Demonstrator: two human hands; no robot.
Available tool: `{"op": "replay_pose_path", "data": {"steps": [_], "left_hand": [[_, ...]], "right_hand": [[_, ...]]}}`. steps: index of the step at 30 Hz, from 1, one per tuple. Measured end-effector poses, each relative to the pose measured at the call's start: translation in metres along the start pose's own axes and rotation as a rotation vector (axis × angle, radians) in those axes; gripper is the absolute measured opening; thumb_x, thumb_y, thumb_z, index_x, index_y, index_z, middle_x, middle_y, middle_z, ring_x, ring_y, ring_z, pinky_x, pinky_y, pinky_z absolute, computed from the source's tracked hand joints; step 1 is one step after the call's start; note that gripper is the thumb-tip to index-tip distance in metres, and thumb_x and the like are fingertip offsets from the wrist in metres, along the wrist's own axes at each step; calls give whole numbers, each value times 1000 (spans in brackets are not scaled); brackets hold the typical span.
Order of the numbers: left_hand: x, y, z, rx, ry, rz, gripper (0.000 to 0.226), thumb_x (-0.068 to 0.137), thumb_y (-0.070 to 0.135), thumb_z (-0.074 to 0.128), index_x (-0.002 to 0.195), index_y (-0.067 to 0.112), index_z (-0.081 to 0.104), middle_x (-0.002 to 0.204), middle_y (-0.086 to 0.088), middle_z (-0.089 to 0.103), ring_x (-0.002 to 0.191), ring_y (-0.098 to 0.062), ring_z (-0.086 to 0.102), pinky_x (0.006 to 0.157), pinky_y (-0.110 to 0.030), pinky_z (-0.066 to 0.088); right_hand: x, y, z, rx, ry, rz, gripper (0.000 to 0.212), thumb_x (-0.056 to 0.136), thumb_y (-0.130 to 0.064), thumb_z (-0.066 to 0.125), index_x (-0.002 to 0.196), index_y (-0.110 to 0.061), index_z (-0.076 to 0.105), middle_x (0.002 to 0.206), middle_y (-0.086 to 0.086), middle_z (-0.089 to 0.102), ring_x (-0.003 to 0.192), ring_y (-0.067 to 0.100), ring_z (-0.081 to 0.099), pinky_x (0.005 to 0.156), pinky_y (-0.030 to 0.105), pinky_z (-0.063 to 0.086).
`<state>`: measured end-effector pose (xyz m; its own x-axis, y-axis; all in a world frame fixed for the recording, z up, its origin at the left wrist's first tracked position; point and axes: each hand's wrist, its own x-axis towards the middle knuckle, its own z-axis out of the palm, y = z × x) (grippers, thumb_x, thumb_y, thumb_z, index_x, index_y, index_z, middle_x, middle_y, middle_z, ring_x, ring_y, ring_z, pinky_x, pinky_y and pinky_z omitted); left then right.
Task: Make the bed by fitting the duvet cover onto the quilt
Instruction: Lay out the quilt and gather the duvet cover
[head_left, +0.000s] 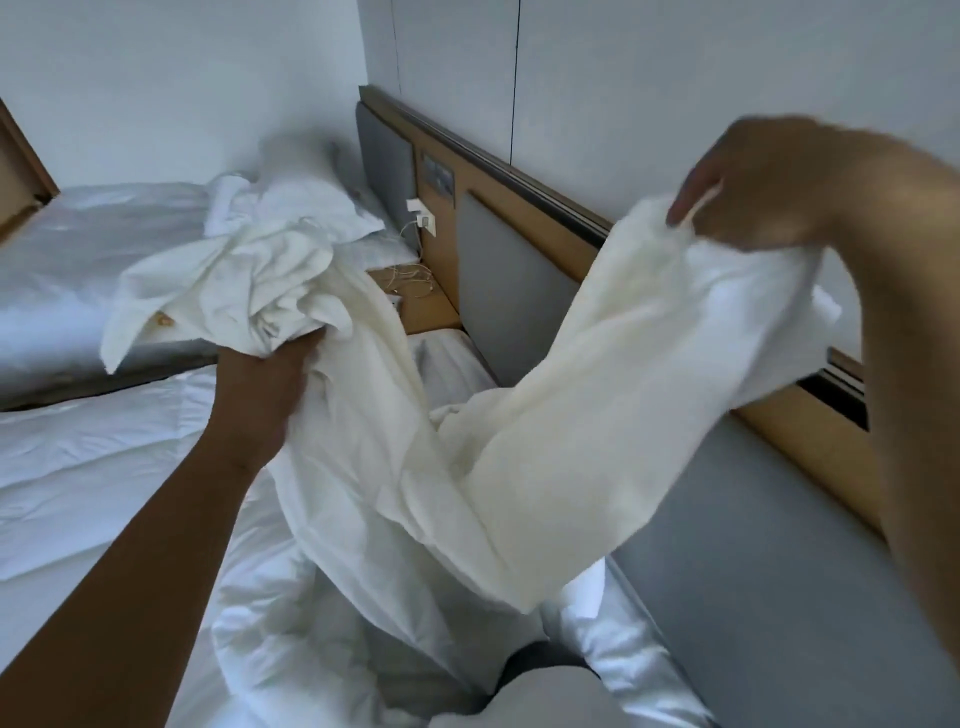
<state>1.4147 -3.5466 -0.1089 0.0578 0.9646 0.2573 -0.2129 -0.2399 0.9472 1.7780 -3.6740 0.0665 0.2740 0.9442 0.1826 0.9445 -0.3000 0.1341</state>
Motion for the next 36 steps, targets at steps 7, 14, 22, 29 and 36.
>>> {"op": "replay_pose_path", "data": {"steps": [7, 14, 22, 29, 36], "left_hand": [[-25, -2, 18, 120, -330, -167, 30, 79, 9, 78, 107, 15, 69, 97, -3, 73, 92, -16, 69, 83, -33, 55], [-33, 4, 21, 199, -663, -397, 30, 73, 8, 72, 100, 20, 74, 101, -1, 76, 96, -16, 72, 76, -25, 57], [-34, 6, -12, 243, -701, -492, 37, 73, 1, 62, 107, 17, 69, 99, 5, 77, 94, -10, 72, 77, -22, 56], [-29, 3, -12, 277, -669, -530, 27, 68, -1, 59, 91, 11, 68, 83, 2, 74, 78, -10, 71, 67, -22, 56], [-25, -4, -26, 169, -563, -543, 27, 71, 0, 68, 94, 12, 75, 96, -6, 75, 88, -18, 72, 73, -27, 57]], "right_hand": [[-19, -65, 104, 340, -727, -340, 89, 71, -77, 65, 148, -38, 43, 140, -13, 56, 108, -2, 56, 97, 22, 45], [32, -164, 107, 1688, -769, -434, 118, 40, -71, 89, 141, -23, 52, 138, 4, 61, 123, 16, 62, 100, 33, 53], [32, -196, 176, 1487, -1411, -423, 59, 49, -48, 97, 97, -18, 82, 102, 3, 77, 93, 14, 74, 74, 29, 59], [30, -205, 171, 1487, -1187, -539, 39, 66, -26, 89, 103, -30, 80, 114, 0, 75, 107, 15, 70, 84, 25, 56], [27, -216, 177, 1444, -1136, -501, 70, 59, -55, 91, 120, -28, 69, 123, -1, 71, 115, 17, 67, 89, 28, 55]]}}
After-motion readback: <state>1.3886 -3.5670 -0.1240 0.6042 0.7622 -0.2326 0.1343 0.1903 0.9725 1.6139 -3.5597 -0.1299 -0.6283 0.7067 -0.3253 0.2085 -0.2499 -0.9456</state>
